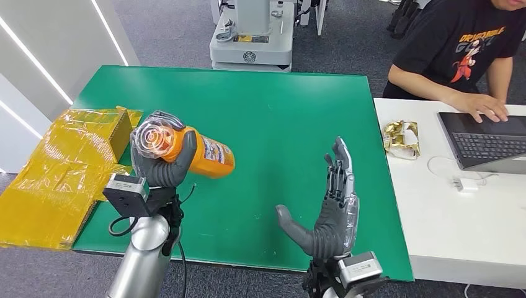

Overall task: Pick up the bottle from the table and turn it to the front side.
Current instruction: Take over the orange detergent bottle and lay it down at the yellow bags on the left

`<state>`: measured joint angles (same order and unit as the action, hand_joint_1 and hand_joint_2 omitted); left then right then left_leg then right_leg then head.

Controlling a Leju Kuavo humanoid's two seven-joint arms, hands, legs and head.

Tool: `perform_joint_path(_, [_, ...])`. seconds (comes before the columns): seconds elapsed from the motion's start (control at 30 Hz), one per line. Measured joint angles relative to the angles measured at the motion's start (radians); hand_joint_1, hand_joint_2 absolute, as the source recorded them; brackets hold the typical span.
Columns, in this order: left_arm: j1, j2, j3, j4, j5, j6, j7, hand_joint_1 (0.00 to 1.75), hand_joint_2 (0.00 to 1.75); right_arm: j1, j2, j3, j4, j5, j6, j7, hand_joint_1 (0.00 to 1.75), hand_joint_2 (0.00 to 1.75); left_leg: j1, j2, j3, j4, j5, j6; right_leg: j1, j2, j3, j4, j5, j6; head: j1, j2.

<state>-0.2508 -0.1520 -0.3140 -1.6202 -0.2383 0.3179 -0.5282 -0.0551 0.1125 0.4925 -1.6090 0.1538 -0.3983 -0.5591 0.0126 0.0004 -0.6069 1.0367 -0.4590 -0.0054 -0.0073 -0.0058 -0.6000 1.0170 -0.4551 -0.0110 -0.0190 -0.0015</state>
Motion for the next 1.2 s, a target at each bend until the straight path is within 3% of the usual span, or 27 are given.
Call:
perform_joint_path(0.17, [-0.061,0.072,0.0,0.011,-0.326,0.142,0.086,1.75,1.75,0.009,0.0,0.009,-0.024,-0.016,-0.004,-0.006,0.0,1.75,0.0,0.0,0.0,0.0,0.0,0.0,0.0,0.0,0.0,0.0,0.0,0.0,0.0,0.0])
perform_joint_path(0.37, [-0.111,0.166,0.006,0.043,-0.537,0.2,0.154,1.75,1.75,0.01,-0.001,0.011,-0.03,-0.048,0.017,-0.008,0.0,1.75,0.0,0.0,0.0,0.0,0.0,0.0,0.0,0.001,0.0,0.0,0.0,0.0,0.0,0.0])
perform_joint_path(0.6, [-0.161,0.307,0.034,0.131,-0.945,0.293,0.256,1.75,1.75,0.008,-0.006,0.02,-0.042,-0.098,0.058,-0.041,0.0,1.75,0.0,0.001,0.0,0.0,0.0,-0.001,0.0,0.002,-0.001,0.0,0.0,0.0,0.0,0.0])
perform_joint_path(0.8, [-0.165,0.377,0.044,0.231,-1.14,0.294,0.328,1.75,1.75,0.009,-0.012,0.031,-0.078,-0.092,0.083,-0.054,0.0,1.75,0.0,0.003,0.0,0.0,0.0,-0.001,0.0,0.004,-0.001,0.0,0.0,0.0,0.0,0.0])
perform_joint_path(1.2, [-0.178,0.426,0.042,0.536,-1.218,0.186,0.288,1.75,1.75,0.012,-0.014,0.032,-0.099,-0.114,0.143,-0.074,0.0,1.75,0.0,0.003,0.0,0.0,0.0,-0.001,0.0,0.004,-0.001,0.0,0.0,0.0,0.0,0.0])
